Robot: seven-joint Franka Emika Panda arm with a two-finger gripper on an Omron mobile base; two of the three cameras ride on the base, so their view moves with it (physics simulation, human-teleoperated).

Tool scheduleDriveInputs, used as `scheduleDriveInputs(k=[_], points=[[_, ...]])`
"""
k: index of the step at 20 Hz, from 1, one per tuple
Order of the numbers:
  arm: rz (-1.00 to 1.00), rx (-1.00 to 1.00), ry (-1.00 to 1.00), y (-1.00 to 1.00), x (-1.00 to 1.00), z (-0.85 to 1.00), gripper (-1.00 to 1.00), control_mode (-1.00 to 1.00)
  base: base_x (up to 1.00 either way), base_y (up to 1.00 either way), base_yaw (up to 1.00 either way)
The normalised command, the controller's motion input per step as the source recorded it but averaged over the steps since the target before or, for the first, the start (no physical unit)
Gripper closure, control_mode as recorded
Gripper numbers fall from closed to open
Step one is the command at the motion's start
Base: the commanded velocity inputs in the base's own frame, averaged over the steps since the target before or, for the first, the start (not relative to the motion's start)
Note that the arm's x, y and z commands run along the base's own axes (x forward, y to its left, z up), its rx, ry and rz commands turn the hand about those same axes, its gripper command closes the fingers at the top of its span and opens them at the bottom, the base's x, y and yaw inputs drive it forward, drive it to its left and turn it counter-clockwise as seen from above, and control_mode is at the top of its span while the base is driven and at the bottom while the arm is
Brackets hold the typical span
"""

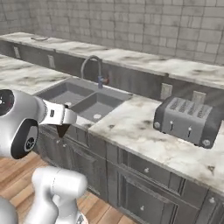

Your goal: Start the toaster. Once the lever pops up, take the bread to the plate on the dining counter.

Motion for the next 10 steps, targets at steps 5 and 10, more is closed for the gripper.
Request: scheduleDriveInputs(k=[5,10], points=[[0.0,0.0,0.0,0.0,0.0,0.0,1.0,1.0,-0.18,0.13,1.0],[0.0,0.0,0.0,0.0,0.0,0.0,1.0,1.0,0.05,0.21,0.91]])
